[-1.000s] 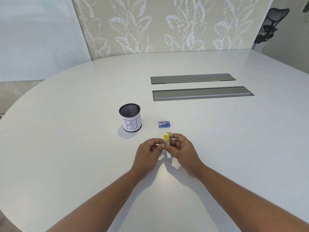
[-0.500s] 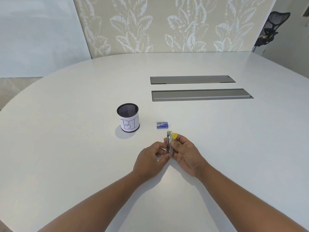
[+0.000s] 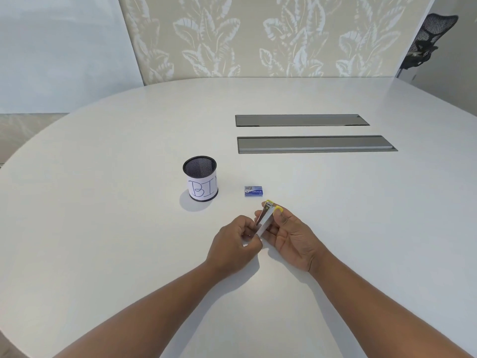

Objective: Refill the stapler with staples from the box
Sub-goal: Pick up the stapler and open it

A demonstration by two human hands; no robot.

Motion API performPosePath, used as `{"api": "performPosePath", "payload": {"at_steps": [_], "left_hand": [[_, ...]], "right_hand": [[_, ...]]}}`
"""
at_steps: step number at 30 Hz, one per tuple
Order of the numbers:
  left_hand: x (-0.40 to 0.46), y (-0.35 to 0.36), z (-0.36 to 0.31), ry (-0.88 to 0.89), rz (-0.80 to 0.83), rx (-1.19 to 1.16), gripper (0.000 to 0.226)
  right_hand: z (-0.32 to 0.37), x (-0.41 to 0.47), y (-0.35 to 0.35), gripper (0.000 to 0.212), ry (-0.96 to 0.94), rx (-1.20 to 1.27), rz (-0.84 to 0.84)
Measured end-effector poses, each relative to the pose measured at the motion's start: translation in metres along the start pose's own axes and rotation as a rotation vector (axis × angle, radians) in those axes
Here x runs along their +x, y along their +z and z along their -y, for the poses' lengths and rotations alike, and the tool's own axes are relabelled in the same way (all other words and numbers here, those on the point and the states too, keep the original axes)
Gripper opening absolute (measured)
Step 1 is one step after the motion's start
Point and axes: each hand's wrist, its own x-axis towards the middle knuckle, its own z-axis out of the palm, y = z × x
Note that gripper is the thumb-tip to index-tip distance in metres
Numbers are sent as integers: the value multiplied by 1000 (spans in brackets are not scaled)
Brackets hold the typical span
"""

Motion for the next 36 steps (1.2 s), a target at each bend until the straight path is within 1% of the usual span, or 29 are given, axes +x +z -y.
{"api": "performPosePath", "payload": {"at_steps": [2, 5, 10, 13, 16, 24, 29, 35, 36], "left_hand": [[1, 1, 1, -7, -2, -17, 15], [1, 1, 1, 34, -3, 6, 17], [3, 1, 3, 73, 3, 2, 16], [3, 1, 4, 75, 6, 20, 12], [3, 2, 5, 80, 8, 45, 17], [3, 2, 6, 76, -4, 36, 11], [2, 2, 6, 76, 3, 44, 13], [1, 2, 5, 74, -2, 78, 16], [1, 2, 5, 77, 1, 84, 18]], "right_hand": [[1, 0, -1, 63, 8, 14, 8], [2, 1, -2, 65, 18, 18, 17], [2, 3, -2, 68, 11, -6, 7], [2, 3, -2, 64, 0, 3, 13], [1, 3, -2, 60, 1, -2, 9], [1, 3, -4, 69, -2, -3, 10], [-1, 3, -3, 65, -13, -19, -15], [0, 2, -1, 69, -6, -26, -28], [0, 2, -1, 65, 0, -19, -29]]}}
